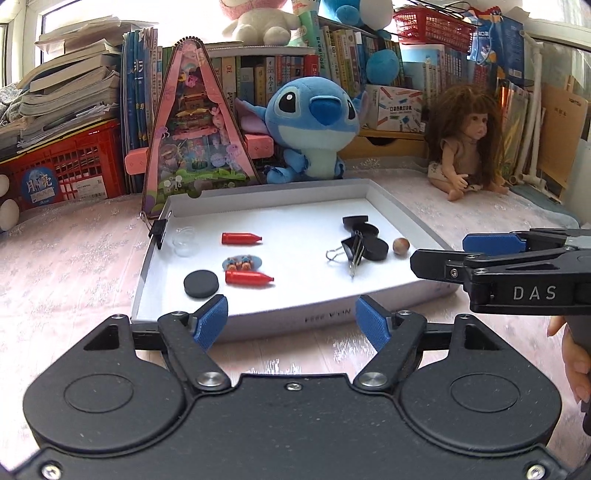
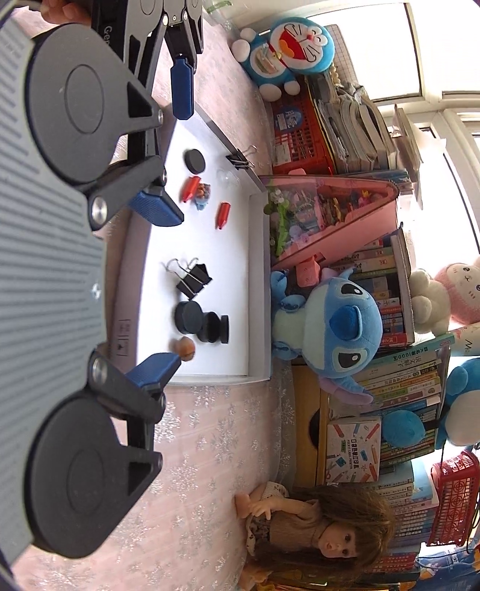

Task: Organize rigid objects
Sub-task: 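Move both tools back toward the brown nut and blue clip, then grasp the blue hair clip with the right tool while the left tool grasps the brown nut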

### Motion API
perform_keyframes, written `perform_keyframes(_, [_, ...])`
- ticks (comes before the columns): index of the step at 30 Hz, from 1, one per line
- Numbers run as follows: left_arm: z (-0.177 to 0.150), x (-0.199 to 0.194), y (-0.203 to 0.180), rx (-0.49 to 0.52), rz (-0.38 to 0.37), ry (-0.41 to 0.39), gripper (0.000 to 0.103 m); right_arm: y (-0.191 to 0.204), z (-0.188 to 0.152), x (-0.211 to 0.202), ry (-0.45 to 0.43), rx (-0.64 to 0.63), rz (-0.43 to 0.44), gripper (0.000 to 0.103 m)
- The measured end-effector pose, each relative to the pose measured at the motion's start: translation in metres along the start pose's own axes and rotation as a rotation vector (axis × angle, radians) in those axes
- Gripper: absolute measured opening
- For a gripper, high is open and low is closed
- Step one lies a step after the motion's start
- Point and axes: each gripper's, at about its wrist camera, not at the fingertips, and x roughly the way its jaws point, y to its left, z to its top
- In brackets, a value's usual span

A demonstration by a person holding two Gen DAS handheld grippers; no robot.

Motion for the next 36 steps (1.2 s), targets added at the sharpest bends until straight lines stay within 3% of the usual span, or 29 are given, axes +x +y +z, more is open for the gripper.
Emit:
perform_keyframes(27, [-0.059,-0.044,-0.009,0.038,-0.065,0.038,0.076,0.013,-0.054,-0.046,0.019,-0.07,0.059,0.087])
perform_keyframes(32, [-0.063,-0.05,-0.001,0.023,-0.053,0.038,0.076,0.018,-0.064,-0.059,0.023,-0.099,0.092,0.087])
perform_keyframes(36, [-0.067,-0.053,0.006,0.021,-0.039,0.039,0.076,0.025,-0.074,-0.069,0.052,-0.105,0.183,0.087])
